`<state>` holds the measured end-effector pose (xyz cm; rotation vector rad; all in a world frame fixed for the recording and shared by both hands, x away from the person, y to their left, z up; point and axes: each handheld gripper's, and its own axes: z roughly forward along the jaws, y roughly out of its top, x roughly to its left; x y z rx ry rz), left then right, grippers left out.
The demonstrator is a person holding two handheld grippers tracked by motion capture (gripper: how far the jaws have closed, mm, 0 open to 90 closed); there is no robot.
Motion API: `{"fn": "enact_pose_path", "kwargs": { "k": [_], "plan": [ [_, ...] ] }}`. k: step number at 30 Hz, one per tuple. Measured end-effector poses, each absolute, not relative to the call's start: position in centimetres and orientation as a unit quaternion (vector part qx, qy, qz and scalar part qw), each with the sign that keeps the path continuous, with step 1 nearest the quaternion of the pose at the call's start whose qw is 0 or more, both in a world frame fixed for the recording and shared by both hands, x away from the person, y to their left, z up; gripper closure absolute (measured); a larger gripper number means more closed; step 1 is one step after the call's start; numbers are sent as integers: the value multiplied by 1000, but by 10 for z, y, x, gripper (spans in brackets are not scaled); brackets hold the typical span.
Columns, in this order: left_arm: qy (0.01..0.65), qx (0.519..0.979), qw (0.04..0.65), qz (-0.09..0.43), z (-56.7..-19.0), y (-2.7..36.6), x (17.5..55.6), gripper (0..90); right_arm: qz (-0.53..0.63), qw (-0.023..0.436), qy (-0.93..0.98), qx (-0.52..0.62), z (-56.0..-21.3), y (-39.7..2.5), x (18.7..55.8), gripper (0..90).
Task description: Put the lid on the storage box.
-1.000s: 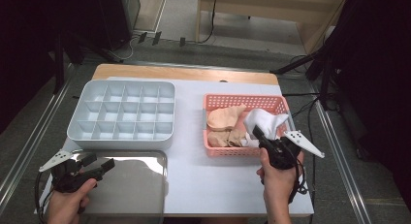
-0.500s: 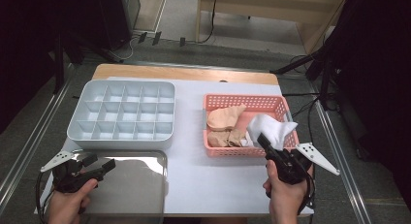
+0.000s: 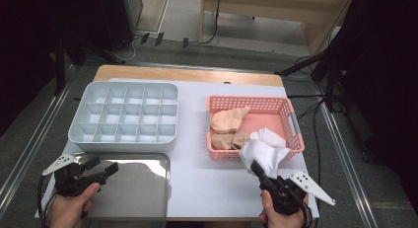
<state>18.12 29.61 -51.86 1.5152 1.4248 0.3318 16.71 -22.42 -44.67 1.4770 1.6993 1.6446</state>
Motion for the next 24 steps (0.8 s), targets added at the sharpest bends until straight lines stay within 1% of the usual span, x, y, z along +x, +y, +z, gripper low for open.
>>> {"fn": "enact_pose_path", "kwargs": {
  "k": [7, 13, 17, 20, 21, 22, 24],
  "plan": [
    [588, 625, 494, 137, -518, 296, 181, 142, 576, 167, 608, 520, -464, -215, 156, 856],
    [588, 625, 494, 138, -518, 295, 181, 142, 565, 155, 614, 529, -484, -210, 154, 856],
    [587, 626, 495, 137, -518, 295, 180, 142, 556, 134, 618, 540, -504, -204, 154, 856],
    [587, 623, 498, 138, -517, 295, 180, 142, 543, 111, 626, 548, -524, -197, 155, 852],
    [588, 622, 498, 138, -517, 295, 180, 142, 537, 105, 630, 551, -528, -196, 156, 827],
    [588, 622, 498, 137, -517, 296, 180, 142, 532, 103, 633, 554, -530, -195, 157, 780],
    [587, 623, 499, 138, -516, 297, 180, 142, 517, 112, 639, 559, -533, -194, 157, 660]
  ]
}}
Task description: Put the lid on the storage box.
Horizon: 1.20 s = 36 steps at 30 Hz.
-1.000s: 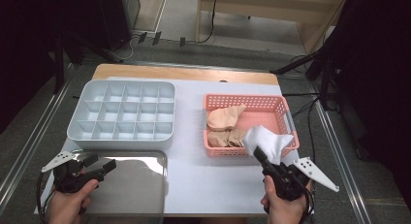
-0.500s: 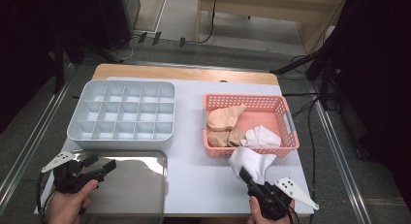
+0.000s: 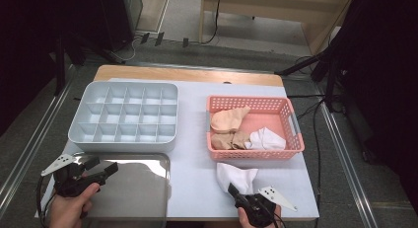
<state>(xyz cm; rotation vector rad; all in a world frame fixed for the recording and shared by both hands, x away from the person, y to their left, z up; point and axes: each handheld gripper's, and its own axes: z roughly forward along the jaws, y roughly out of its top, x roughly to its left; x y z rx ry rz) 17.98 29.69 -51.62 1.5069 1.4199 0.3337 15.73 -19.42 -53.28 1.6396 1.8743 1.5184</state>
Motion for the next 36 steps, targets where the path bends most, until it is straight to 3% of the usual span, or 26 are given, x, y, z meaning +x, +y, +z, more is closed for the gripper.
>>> {"fn": "enact_pose_path", "kwargs": {
  "k": [6, 13, 27, 36],
  "plan": [
    [589, 619, 501, 138, -516, 299, 179, 142, 481, 139, 641, 582, -533, -204, 155, 335],
    [588, 618, 502, 141, -515, 300, 179, 142, 462, 160, 631, 603, -528, -228, 150, 194],
    [589, 616, 504, 137, -516, 300, 180, 142, 472, 241, 593, 606, -489, -262, 158, 230],
    [590, 615, 503, 141, -516, 301, 180, 142, 470, 255, 599, 597, -468, -267, 179, 249]
  ]
}}
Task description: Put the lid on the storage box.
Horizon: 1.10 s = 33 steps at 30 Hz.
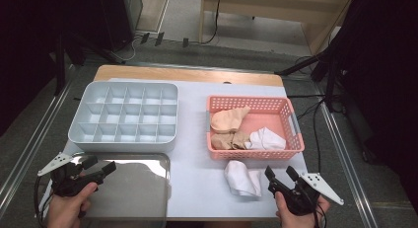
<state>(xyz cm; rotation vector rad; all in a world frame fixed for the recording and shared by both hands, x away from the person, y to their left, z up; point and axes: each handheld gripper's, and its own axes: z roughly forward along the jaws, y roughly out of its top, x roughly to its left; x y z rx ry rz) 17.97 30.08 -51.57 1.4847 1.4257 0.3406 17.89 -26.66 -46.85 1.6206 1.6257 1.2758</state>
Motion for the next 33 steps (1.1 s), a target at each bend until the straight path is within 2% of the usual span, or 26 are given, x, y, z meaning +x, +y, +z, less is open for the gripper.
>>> {"fn": "enact_pose_path", "kwargs": {
  "k": [16, 33],
  "plan": [
    [592, 615, 502, 141, -517, 302, 180, 142, 474, 251, 605, 589, -433, -264, 231, 259],
    [592, 615, 501, 141, -517, 304, 180, 142, 433, 252, 615, 609, -439, -267, 290, 356]
  ]
}}
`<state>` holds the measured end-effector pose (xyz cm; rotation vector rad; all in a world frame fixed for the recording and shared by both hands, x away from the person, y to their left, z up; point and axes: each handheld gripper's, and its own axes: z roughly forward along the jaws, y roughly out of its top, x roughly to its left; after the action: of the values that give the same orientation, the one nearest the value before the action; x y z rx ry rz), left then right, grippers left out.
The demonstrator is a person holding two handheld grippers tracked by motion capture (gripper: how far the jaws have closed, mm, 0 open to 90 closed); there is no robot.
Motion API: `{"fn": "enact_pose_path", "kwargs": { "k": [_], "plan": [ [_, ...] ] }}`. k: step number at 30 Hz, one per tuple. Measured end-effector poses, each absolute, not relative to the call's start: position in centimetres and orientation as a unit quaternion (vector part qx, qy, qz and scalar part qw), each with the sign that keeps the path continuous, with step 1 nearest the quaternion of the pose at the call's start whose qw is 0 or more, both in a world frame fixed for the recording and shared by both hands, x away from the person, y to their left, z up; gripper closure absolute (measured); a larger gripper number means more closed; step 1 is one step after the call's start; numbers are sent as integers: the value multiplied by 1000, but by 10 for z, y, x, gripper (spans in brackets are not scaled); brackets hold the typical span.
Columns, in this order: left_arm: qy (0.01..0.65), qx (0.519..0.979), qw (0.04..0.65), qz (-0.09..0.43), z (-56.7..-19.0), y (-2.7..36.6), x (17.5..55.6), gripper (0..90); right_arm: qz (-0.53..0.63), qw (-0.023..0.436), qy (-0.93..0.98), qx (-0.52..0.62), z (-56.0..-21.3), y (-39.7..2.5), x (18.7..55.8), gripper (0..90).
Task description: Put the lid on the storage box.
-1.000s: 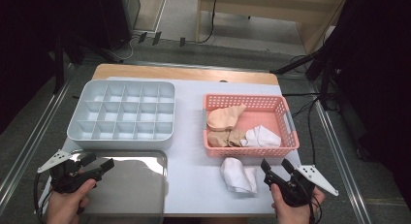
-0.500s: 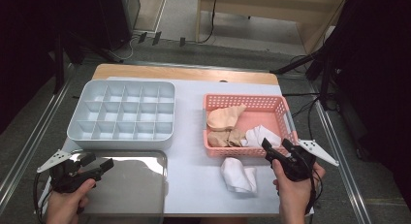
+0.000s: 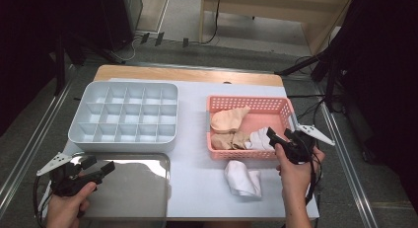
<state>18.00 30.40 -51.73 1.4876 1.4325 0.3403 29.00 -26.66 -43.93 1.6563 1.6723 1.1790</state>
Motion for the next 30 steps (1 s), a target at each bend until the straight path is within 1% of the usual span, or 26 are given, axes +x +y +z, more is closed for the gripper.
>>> {"fn": "enact_pose_path", "kwargs": {
  "k": [6, 17, 21, 23, 28, 30],
  "plan": [
    [591, 617, 500, 141, -518, 302, 180, 142, 416, 237, 626, 615, -449, -262, 309, 386],
    [595, 611, 503, 142, -518, 306, 180, 142, 370, 215, 647, 632, -469, -257, 338, 399],
    [594, 611, 503, 141, -517, 306, 180, 142, 350, 192, 654, 643, -475, -255, 346, 421],
    [593, 612, 503, 142, -517, 306, 180, 142, 328, 198, 663, 643, -479, -253, 348, 424],
    [595, 611, 503, 142, -517, 306, 180, 142, 295, 193, 678, 645, -485, -249, 355, 421],
    [595, 610, 504, 141, -517, 306, 180, 142, 291, 188, 676, 651, -485, -250, 355, 397]
  ]
}}
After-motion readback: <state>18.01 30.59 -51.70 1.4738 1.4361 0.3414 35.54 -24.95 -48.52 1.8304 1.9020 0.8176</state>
